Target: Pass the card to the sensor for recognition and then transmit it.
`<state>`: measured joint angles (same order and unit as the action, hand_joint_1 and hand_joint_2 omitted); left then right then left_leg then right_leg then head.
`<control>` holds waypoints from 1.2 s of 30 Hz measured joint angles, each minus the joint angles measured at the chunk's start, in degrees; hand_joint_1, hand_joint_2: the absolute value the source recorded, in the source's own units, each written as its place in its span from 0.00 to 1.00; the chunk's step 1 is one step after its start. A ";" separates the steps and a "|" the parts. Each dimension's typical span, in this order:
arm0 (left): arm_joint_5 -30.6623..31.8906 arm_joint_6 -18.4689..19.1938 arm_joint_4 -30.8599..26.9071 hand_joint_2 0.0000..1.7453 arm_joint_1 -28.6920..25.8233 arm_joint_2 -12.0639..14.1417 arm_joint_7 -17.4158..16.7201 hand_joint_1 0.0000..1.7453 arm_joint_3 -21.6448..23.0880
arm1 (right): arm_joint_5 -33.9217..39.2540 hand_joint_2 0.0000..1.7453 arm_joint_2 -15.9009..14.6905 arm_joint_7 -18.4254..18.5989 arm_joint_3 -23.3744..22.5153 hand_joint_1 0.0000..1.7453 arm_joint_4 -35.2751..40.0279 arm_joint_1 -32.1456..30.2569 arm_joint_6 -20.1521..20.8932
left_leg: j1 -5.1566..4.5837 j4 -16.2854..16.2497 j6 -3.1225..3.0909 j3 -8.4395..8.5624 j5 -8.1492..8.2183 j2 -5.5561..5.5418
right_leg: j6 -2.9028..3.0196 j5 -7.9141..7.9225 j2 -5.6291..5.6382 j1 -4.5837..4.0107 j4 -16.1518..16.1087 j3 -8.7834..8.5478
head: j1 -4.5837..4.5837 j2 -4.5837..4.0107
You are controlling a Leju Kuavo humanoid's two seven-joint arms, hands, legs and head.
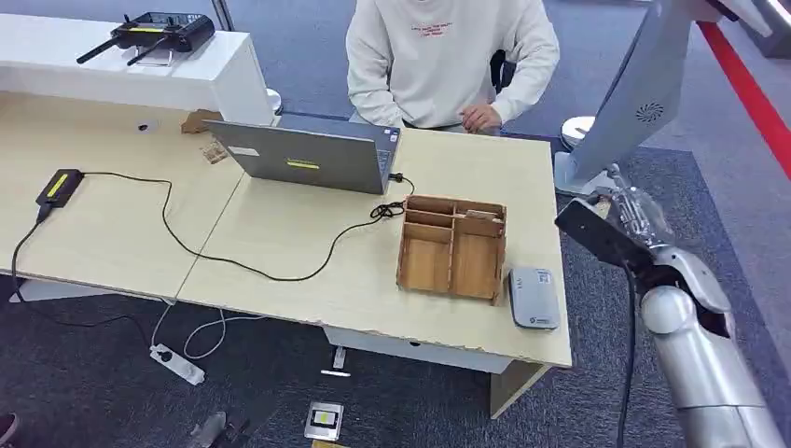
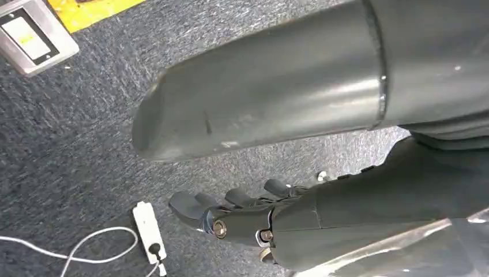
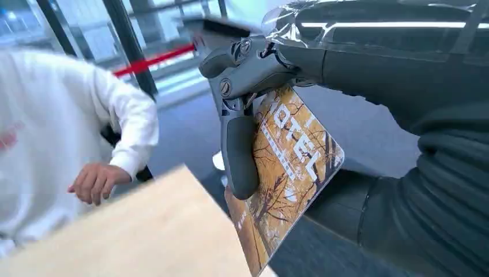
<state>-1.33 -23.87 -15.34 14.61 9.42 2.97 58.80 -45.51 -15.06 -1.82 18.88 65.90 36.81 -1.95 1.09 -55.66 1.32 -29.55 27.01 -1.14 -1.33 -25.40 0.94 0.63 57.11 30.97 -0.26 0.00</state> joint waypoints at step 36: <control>1.57 0.76 -0.02 0.00 0.95 -0.83 0.33 0.00 -2.23 | -6.19 1.00 7.46 -10.14 1.47 1.00 -20.10 17.98 -6.80 | 0.02 0.04 0.03 -0.11 -0.03 -0.02 | 0.01 0.01 -0.01 -0.02 0.05 0.04 | 0.00 0.00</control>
<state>0.24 -23.10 -15.37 15.55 8.59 3.30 56.56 -51.69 -7.60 -11.96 20.35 45.81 54.80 -8.74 1.11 -55.63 1.35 -29.66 26.97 -1.16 -1.32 -25.39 0.93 0.61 57.15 31.01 -0.26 0.00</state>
